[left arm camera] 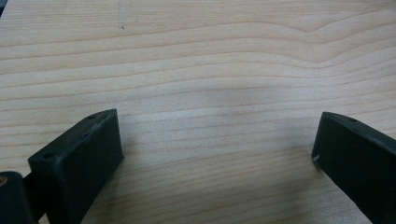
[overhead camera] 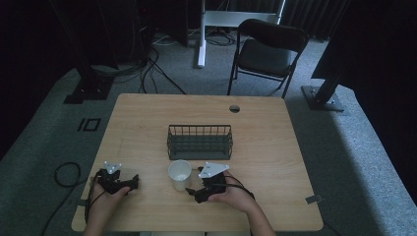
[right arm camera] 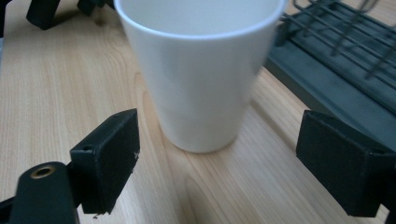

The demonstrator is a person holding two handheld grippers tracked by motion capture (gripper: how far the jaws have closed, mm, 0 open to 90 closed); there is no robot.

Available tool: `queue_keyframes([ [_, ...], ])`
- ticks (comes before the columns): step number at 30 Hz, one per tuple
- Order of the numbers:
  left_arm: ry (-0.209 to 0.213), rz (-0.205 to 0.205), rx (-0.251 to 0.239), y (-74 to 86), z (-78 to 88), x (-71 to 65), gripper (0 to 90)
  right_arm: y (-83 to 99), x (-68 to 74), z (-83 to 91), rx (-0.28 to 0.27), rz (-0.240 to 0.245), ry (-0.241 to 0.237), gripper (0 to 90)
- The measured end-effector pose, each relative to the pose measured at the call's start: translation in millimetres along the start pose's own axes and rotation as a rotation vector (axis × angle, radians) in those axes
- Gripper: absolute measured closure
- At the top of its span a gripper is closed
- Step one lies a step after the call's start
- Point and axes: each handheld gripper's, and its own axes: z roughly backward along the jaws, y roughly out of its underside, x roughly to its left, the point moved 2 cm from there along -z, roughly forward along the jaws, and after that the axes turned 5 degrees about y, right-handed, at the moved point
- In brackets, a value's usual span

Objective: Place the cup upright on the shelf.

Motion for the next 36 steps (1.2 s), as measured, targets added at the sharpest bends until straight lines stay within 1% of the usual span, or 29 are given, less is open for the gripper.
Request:
queue_keyframes([
  [6, 0.000, 0.000, 0.000, 0.0, 0.0, 0.0, 1.9, -7.3, 5.7, -9.4, -0.008, 0.000, -0.014, 13.2],
  [15, 0.000, 0.000, 0.000, 0.0, 0.0, 0.0, 1.8, -15.8, 8.0, -22.7, -0.030, -0.002, -0.017, 13.1],
  [18, 0.000, 0.000, 0.000, 0.0, 0.0, 0.0, 1.8, -19.3, 8.2, -25.9, -0.030, -0.001, -0.013, 13.1],
  [24, 0.000, 0.000, 0.000, 0.0, 0.0, 0.0, 1.9, -26.9, 8.5, -29.8, -0.050, -0.015, -0.026, 12.9],
  [25, 0.000, 0.000, 0.000, 0.0, 0.0, 0.0, 1.8, -27.6, 8.7, -29.8, -0.054, -0.012, -0.027, 13.1],
  [27, 0.000, 0.000, 0.000, 0.0, 0.0, 0.0, 1.8, -28.9, 9.1, -29.6, -0.057, -0.021, -0.024, 13.8],
  [30, 0.000, 0.000, 0.000, 0.0, 0.0, 0.0, 1.8, -29.9, 9.3, -29.7, -0.064, -0.020, -0.018, 15.2],
  [31, 0.000, 0.000, 0.000, 0.0, 0.0, 0.0, 1.8, -31.3, 9.7, -30.2, -0.068, -0.044, -0.015, 18.0],
  [33, 0.000, 0.000, 0.000, 0.0, 0.0, 0.0, 1.9, -32.4, 9.6, -30.4, -0.068, -0.044, -0.003, 19.3],
  [35, 0.000, 0.000, 0.000, 0.0, 0.0, 0.0, 1.8, -33.8, 10.1, -30.1, -0.064, -0.018, 0.003, 19.6],
  [36, 0.000, 0.000, 0.000, 0.0, 0.0, 0.0, 1.9, -34.5, 9.8, -29.9, -0.065, -0.022, 0.011, 19.6],
])
